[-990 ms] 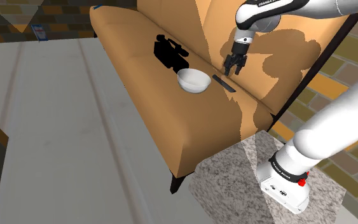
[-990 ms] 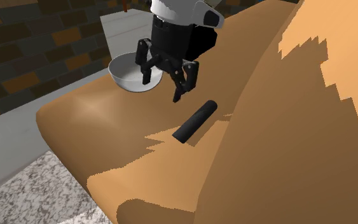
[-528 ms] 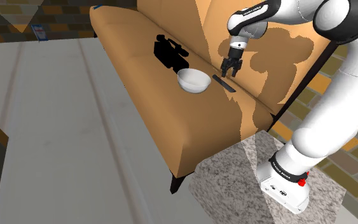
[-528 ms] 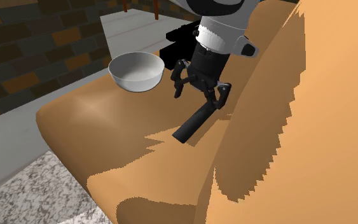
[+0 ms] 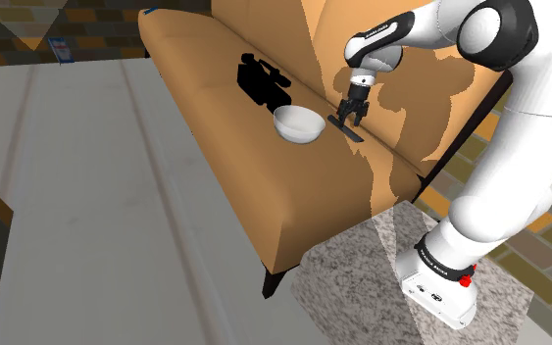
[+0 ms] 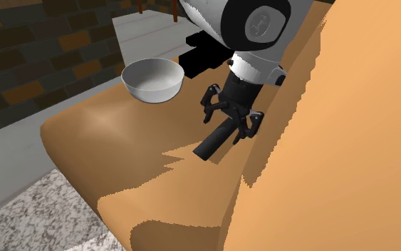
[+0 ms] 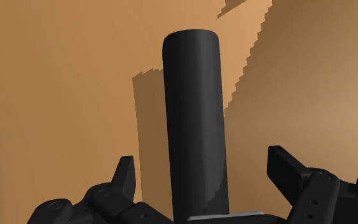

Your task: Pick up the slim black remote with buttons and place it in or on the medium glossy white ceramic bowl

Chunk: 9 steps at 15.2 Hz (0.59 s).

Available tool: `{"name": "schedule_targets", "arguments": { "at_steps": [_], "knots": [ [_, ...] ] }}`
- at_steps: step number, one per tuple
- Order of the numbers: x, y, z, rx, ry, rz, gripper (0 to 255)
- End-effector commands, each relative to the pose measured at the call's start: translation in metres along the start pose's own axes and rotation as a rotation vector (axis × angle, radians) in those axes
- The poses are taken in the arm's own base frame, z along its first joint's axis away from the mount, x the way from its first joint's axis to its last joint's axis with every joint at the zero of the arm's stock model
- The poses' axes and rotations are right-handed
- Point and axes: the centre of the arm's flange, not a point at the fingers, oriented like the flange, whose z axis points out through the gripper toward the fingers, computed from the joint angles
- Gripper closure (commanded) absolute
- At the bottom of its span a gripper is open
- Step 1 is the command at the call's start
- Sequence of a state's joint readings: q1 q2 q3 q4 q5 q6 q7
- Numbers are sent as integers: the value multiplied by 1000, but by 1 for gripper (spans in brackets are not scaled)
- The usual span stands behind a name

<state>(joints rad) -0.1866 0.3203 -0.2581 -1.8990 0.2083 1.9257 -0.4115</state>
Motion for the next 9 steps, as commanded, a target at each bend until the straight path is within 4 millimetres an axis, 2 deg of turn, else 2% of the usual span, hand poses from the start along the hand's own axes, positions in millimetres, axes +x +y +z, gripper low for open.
{"name": "schedule_targets", "arguments": {
  "at_steps": [1, 9],
  "knots": [
    [-1, 0, 11, 0, 0, 0, 0],
    [-1, 0, 14, 0, 0, 0, 0]
  ]
}}
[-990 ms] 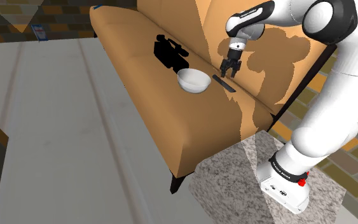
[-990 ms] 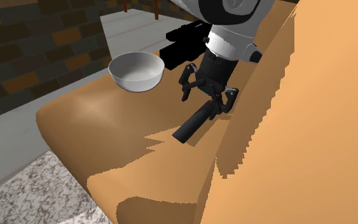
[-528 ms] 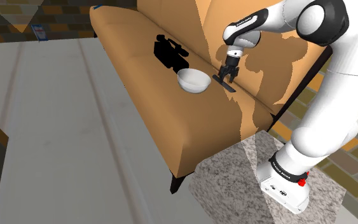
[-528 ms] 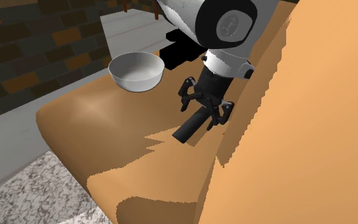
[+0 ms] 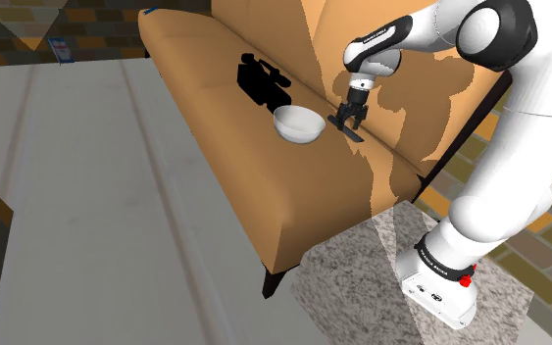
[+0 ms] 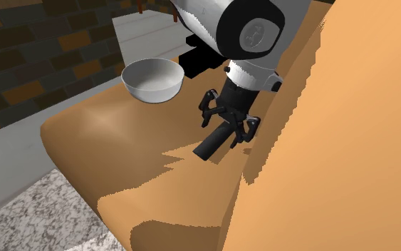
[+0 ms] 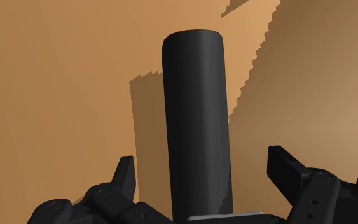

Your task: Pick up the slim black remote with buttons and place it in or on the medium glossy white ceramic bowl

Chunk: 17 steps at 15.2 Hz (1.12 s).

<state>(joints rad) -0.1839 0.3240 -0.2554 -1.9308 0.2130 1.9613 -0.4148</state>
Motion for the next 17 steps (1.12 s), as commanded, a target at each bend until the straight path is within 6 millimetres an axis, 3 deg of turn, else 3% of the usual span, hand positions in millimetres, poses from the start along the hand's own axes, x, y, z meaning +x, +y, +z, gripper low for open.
{"name": "schedule_targets", "arguments": {
  "at_steps": [1, 10, 17],
  "knots": [
    [0, 0, 0, 0, 0, 0, 255],
    [0, 0, 0, 0, 0, 0, 255],
    [-8, -7, -35, 0, 0, 0, 255]
  ]
}}
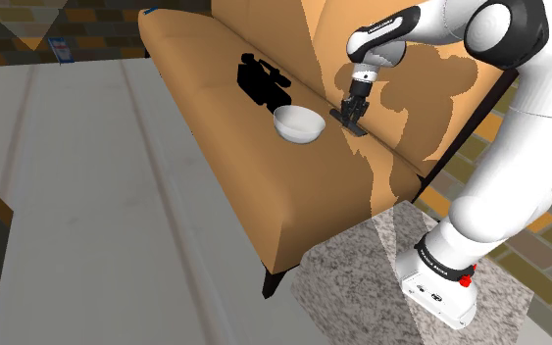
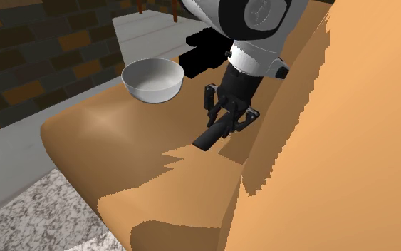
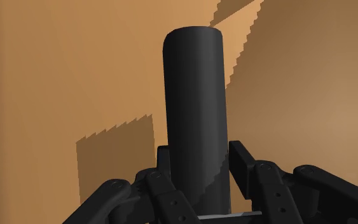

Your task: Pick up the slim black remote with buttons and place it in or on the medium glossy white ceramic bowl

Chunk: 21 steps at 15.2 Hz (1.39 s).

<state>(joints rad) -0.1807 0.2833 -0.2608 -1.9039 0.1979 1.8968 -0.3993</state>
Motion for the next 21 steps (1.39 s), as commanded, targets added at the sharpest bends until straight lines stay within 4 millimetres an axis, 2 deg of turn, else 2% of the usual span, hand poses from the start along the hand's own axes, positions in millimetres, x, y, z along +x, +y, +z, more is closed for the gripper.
{"name": "schedule_targets", "arguments": {
  "at_steps": [1, 21],
  "knots": [
    [-3, -2, -11, 0, 0, 0, 255],
    [-26, -22, -112, 0, 0, 0, 255]
  ]
}}
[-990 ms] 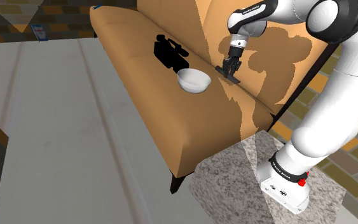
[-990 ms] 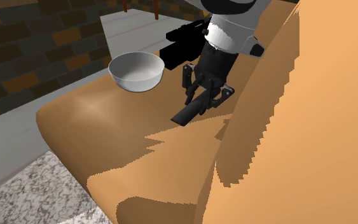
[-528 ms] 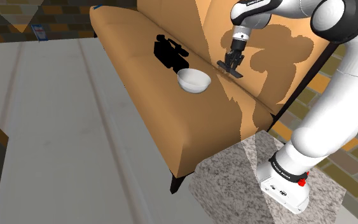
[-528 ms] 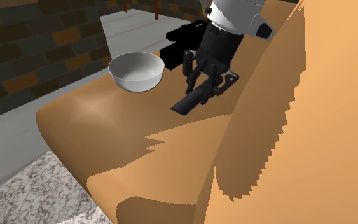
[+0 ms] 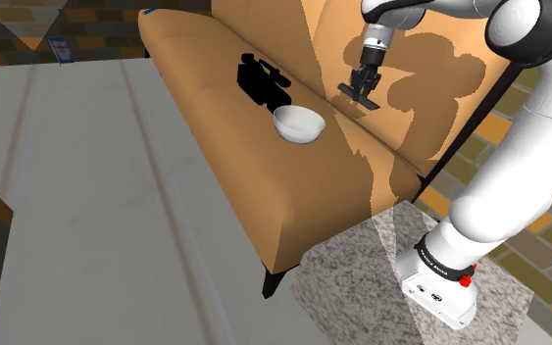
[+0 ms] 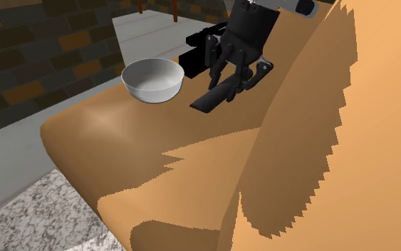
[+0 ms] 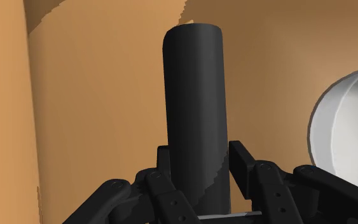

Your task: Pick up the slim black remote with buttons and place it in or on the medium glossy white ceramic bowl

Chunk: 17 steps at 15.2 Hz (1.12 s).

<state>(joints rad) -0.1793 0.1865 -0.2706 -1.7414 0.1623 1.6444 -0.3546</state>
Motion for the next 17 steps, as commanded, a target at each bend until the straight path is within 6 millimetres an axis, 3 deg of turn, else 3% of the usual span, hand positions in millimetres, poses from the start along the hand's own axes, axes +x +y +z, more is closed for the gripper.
{"name": "schedule_targets", "arguments": {
  "at_steps": [1, 7, 17],
  "knots": [
    [-2, -3, -10, 0, 0, 0, 255],
    [-9, -9, -40, 0, 0, 0, 255],
    [0, -137, -9, 0, 0, 0, 255]
  ]
}}
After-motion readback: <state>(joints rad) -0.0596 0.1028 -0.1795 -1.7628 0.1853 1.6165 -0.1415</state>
